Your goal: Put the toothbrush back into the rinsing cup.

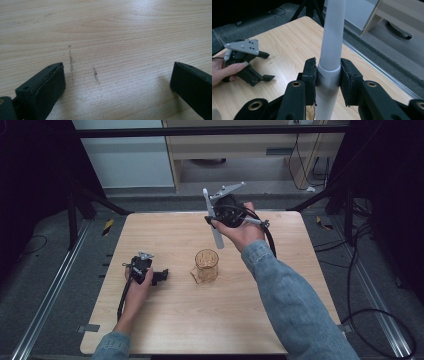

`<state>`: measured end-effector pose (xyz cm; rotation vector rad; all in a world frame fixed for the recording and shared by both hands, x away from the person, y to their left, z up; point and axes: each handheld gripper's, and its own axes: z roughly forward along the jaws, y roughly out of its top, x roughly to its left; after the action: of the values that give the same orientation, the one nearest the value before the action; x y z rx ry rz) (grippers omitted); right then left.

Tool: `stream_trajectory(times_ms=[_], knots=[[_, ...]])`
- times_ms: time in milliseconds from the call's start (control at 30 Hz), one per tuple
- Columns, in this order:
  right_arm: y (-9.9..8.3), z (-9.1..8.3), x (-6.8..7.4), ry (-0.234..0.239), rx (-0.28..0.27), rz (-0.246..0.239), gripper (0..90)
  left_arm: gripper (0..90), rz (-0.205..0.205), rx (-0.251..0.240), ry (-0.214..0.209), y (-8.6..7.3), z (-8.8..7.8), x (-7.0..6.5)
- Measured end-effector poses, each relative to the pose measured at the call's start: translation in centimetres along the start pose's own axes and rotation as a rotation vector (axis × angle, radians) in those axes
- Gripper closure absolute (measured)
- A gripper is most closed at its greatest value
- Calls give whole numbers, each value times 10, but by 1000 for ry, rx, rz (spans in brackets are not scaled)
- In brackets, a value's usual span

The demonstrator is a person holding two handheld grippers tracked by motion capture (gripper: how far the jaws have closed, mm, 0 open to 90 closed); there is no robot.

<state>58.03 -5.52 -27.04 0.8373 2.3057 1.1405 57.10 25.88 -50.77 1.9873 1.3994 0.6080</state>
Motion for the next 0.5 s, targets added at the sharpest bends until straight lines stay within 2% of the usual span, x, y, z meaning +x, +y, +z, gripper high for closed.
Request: stream_trajectory(times_ms=[500], knots=[[2, 2, 9, 33, 1, -7, 680, 0, 1, 0, -1, 0, 0, 0]])
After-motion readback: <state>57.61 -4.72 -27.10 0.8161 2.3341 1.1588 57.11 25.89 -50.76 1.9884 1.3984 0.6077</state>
